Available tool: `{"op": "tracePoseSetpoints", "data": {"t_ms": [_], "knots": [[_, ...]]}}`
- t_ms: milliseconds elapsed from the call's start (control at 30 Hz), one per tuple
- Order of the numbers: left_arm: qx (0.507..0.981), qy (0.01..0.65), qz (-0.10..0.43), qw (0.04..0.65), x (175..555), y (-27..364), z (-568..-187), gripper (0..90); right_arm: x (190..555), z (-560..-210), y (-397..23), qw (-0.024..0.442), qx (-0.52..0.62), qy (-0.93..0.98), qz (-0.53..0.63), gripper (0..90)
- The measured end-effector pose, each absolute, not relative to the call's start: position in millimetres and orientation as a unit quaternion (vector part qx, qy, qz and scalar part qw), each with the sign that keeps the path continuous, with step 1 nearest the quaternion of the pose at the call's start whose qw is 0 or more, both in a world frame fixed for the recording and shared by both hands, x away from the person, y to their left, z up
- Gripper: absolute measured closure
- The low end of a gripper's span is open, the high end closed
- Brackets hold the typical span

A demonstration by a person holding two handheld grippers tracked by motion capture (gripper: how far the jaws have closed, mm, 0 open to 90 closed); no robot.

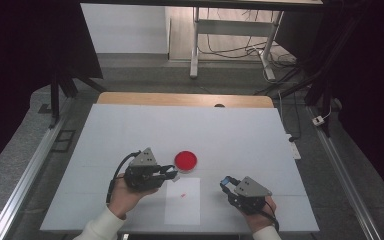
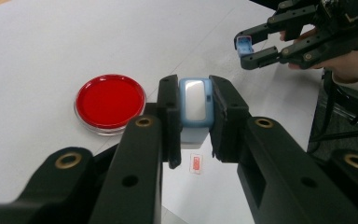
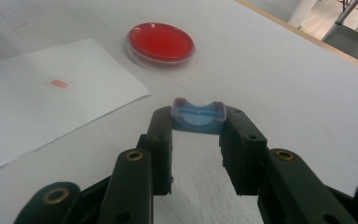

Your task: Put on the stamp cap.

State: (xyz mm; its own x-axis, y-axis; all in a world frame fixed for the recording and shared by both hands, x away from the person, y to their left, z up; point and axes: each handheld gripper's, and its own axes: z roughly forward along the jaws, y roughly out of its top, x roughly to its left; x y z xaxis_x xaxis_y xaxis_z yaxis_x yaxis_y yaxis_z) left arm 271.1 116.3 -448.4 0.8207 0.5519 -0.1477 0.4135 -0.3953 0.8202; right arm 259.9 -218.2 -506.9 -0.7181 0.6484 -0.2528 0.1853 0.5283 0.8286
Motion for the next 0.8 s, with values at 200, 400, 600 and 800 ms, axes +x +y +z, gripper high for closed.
{"op": "tracePoseSetpoints", "data": {"t_ms": [200,400,600,800], "knots": [[0.832,0.291,0.075,0.467,271.3,115.3,-448.9,75.1,259.6,-508.4,-209.3,0.273,0.242,0.832,0.419,64.7],[0.833,0.289,0.074,0.466,271.3,114.2,-449.2,75.1,259.2,-509.1,-204.1,0.273,0.239,0.830,0.423,64.7],[0.833,0.287,0.071,0.467,271.1,112.5,-449.3,75.2,258.9,-508.8,-200.8,0.267,0.240,0.830,0.427,64.7],[0.834,0.285,0.070,0.467,270.5,110.5,-449.6,75.2,258.4,-508.4,-195.7,0.262,0.239,0.828,0.434,64.7]]}}
